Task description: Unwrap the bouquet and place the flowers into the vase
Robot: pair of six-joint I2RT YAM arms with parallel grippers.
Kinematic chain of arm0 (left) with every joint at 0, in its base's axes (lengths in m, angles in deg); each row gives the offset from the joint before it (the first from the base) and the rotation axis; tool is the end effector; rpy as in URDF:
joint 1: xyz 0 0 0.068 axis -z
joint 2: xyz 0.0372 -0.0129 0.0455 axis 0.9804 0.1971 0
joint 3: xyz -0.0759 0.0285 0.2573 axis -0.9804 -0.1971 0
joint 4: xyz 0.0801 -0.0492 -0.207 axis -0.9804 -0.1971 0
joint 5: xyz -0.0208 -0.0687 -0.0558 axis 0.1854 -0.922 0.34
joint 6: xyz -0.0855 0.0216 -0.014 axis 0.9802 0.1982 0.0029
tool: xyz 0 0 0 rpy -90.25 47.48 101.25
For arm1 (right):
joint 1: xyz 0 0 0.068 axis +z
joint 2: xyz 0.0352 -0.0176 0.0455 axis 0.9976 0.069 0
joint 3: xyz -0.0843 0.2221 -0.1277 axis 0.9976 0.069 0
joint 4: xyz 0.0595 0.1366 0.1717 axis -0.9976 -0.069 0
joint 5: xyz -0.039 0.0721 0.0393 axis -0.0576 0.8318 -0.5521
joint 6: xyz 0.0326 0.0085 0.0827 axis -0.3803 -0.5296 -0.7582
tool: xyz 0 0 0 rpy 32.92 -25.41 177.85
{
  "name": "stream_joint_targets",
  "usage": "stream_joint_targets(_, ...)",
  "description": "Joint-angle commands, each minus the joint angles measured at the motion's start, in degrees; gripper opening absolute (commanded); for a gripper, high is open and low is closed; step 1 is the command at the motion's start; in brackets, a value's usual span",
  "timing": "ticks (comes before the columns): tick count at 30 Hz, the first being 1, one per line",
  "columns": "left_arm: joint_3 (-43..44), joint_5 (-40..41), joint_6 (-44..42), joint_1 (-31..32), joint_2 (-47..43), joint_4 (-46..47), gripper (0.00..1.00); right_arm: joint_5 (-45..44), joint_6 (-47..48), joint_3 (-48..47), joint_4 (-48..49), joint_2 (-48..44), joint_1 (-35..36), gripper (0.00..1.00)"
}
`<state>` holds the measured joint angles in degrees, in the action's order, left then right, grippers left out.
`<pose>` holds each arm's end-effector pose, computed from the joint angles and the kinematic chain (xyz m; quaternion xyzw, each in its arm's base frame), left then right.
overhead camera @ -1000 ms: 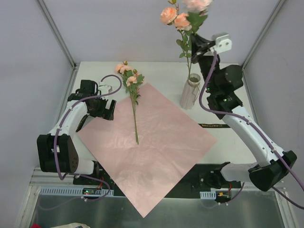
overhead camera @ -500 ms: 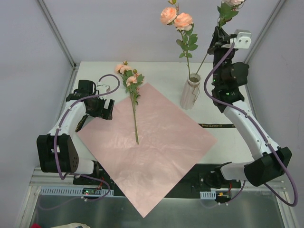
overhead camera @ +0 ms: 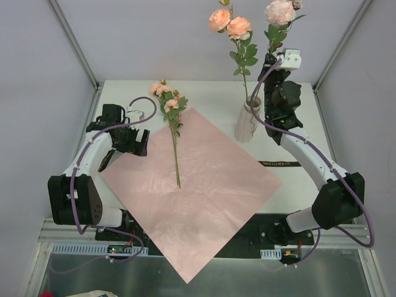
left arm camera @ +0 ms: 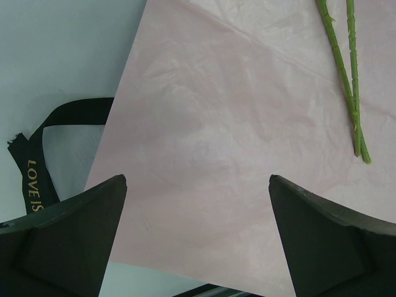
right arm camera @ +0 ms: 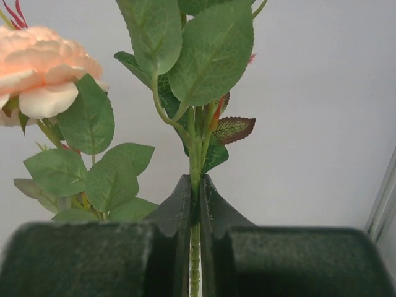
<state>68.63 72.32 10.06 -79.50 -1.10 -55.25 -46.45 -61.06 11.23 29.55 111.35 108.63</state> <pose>0.2734 -0.0198 0.2346 0.1814 0.9278 -0.0968 0.3114 0.3134 0.0982 0.4657 -0.0232 0.5139 -0.0743 0.8543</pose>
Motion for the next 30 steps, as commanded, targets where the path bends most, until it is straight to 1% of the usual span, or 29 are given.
stream_joint_targets(1, 2.0, -0.6, -1.3, -0.7, -1.7, -1.3, 0.99, -1.1, -2.1, -0.4, 2.5, 0.4, -0.3, 0.01)
stream_joint_targets(2, 2.0, -0.6, -1.4, -0.7, -1.7, -1.4, 0.99, -1.8, -3.6, -1.0, 0.9, 0.3, -0.2, 0.01)
stream_joint_targets(3, 2.1, -0.5, -1.4, -0.7, -1.7, -1.4, 0.99, -1.9, -4.6, -1.1, -0.7, 0.0, -0.2, 0.07)
stream_joint_targets(4, 2.1, -0.5, -1.4, -0.8, -1.8, -1.4, 0.99, -2.6, -5.4, -1.2, -3.5, -0.3, -0.1, 0.35)
stream_joint_targets(5, 2.2, -0.5, -1.4, -0.8, -1.8, -1.5, 0.99, -3.5, -7.3, -0.9, -5.0, -1.3, 0.3, 0.53)
stream_joint_targets(7, 2.5, -0.6, -1.4, -0.9, -1.7, -1.4, 0.99, -5.2, -8.6, 0.7, -7.0, -2.8, 1.2, 0.85)
stream_joint_targets(10, 3.0, -1.0, -1.4, -1.1, -1.6, -1.6, 0.99, -7.0, -7.1, 4.6, -6.3, -6.5, 5.0, 0.89)
stream_joint_targets(11, 3.2, -1.0, -1.2, -1.2, -1.3, -1.7, 0.99, -7.6, -6.2, 5.4, -5.9, -7.2, 7.5, 0.90)
stream_joint_targets(15, 4.0, -1.1, -1.3, -1.4, -1.3, -2.1, 0.99, -10.1, -2.3, 7.8, -5.2, -9.4, 14.3, 0.91)
stream_joint_targets(16, 4.1, -1.1, -1.1, -1.5, -1.4, -2.2, 0.99, -10.6, -0.5, 7.4, -5.8, -9.6, 15.8, 0.93)
stream_joint_targets(17, 4.2, -1.0, -1.0, -1.7, -1.4, -2.3, 0.99, -10.5, 0.8, 6.9, -6.6, -9.4, 18.9, 0.95)
stream_joint_targets(18, 4.3, -1.0, -1.0, -1.8, -1.4, -2.4, 0.99, -10.3, 1.9, 6.0, -8.0, -8.9, 20.5, 0.99)
stream_joint_targets(19, 4.3, -0.9, -1.0, -2.0, -1.2, -2.4, 0.99, -10.1, 3.4, 3.8, -11.8, -7.0, 22.0, 0.96)
stream_joint_targets(20, 4.3, -0.9, -1.1, -2.2, -1.1, -2.4, 0.99, -9.7, 3.5, 2.2, -14.4, -5.7, 24.4, 0.96)
stream_joint_targets(21, 4.4, -0.9, -1.1, -2.3, -1.0, -2.5, 0.99, -8.8, 3.3, 0.6, -17.4, -4.2, 25.2, 0.96)
stream_joint_targets(22, 4.4, -1.0, -1.2, -2.6, -0.9, -2.6, 0.99, -6.4, 2.0, -0.9, -24.0, -0.6, 25.8, 0.96)
stream_joint_targets(24, 4.4, -1.0, -1.2, -3.0, -0.8, -2.7, 0.99, -3.6, -6.7, -6.4, -30.7, 3.5, 26.0, 0.96)
stream_joint_targets(25, 4.4, -0.9, -1.1, -3.4, -0.8, -2.7, 0.99, 4.4, -9.2, -8.9, -37.6, 8.4, 25.6, 0.96)
stream_joint_targets(26, 4.3, -0.9, -1.2, -3.7, -0.7, -2.7, 0.99, 7.1, -12.6, -12.6, -40.1, 10.8, 25.1, 0.96)
stream_joint_targets(27, 4.3, -0.8, -1.4, -3.9, -0.7, -2.7, 0.99, 8.4, -14.0, -13.8, -41.3, 12.9, 25.3, 0.96)
stream_joint_targets(28, 4.3, -1.0, -1.5, -4.6, -0.9, -2.7, 0.99, 13.0, -14.5, -14.3, -43.1, 16.2, 25.3, 0.96)
stream_joint_targets(30, 4.2, -1.1, -2.1, -5.4, -1.2, -2.7, 0.99, 14.6, -16.2, -16.2, -43.2, 19.1, 25.4, 0.96)
